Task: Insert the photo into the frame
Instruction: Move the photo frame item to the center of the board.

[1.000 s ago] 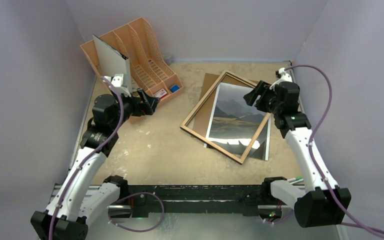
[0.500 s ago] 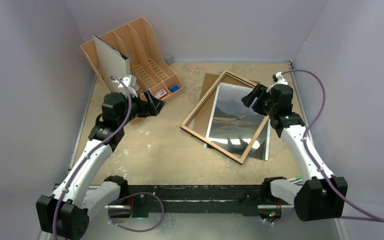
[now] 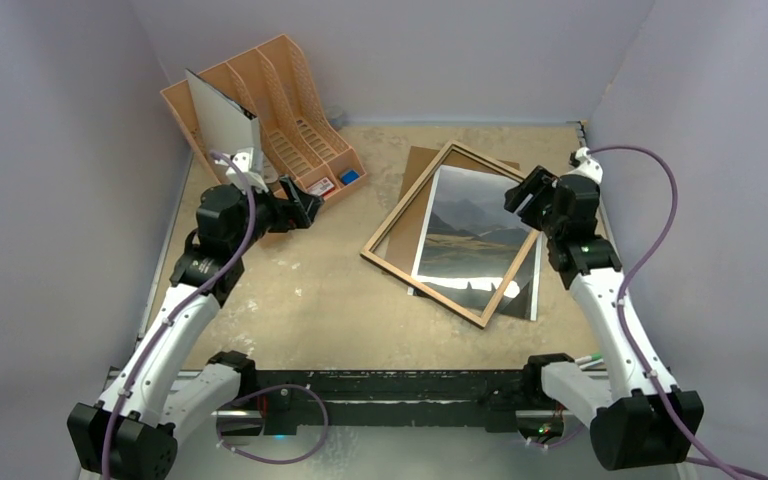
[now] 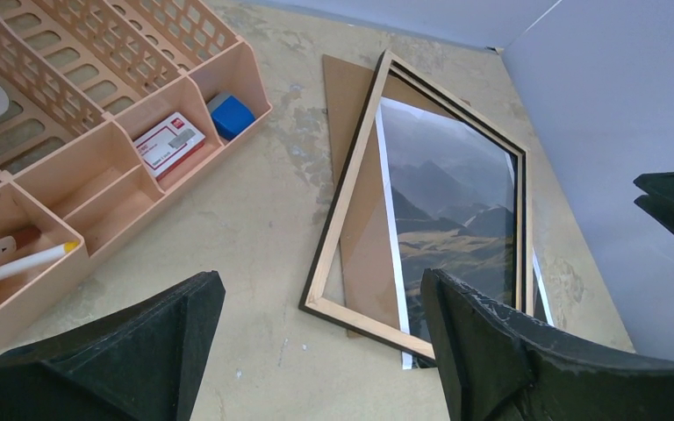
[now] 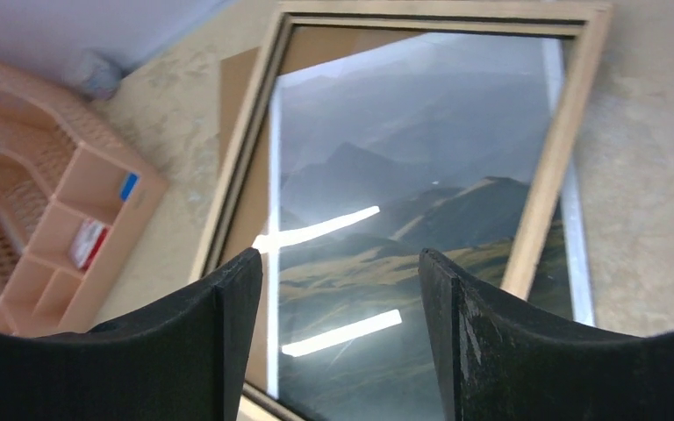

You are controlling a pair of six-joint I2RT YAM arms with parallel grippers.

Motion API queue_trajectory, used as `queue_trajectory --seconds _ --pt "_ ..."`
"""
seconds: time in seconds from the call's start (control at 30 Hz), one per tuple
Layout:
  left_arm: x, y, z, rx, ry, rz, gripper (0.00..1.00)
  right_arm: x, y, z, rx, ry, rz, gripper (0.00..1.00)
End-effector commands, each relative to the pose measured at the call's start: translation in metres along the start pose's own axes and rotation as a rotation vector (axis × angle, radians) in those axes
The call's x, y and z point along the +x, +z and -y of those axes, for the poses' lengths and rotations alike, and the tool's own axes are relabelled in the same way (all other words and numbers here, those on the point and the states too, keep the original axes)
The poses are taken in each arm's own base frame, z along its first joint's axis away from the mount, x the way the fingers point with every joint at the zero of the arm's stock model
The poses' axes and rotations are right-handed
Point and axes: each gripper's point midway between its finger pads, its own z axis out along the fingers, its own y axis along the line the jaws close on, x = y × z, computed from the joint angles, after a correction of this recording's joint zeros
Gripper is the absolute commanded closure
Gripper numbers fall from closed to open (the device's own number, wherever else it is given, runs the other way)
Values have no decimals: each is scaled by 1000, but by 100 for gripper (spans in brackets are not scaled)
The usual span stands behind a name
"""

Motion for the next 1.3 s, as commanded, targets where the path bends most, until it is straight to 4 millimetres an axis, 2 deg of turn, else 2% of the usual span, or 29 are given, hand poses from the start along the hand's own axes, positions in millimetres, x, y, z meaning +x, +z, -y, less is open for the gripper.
queue_trajectory --seconds 0.0,0.1,0.33,0.43,0.63,0.8,1.1,1.2,1.27 --pt "-2 2 8 31 -8 -9 12 23 3 46 231 18 -50 30" --pt "5 6 6 32 -20 -36 12 40 7 72 349 8 -88 26" --pt "14 10 2 27 -25 -59 13 86 23 99 442 20 -217 23" --pt "18 11 0 24 -27 -66 13 108 29 109 468 21 -276 27" --pt "24 12 -3 19 -29 -81 13 136 44 120 480 5 -355 38" --pt "26 11 -4 15 -28 -85 13 145 49 130 527 -9 -380 50" --pt "30 11 -4 17 -37 -97 14 161 53 135 533 -1 -425 55" --pt "31 10 -4 17 -39 -100 14 162 55 133 519 -2 -431 64" --pt "31 9 -4 17 -40 -101 14 160 55 130 505 -2 -429 73"
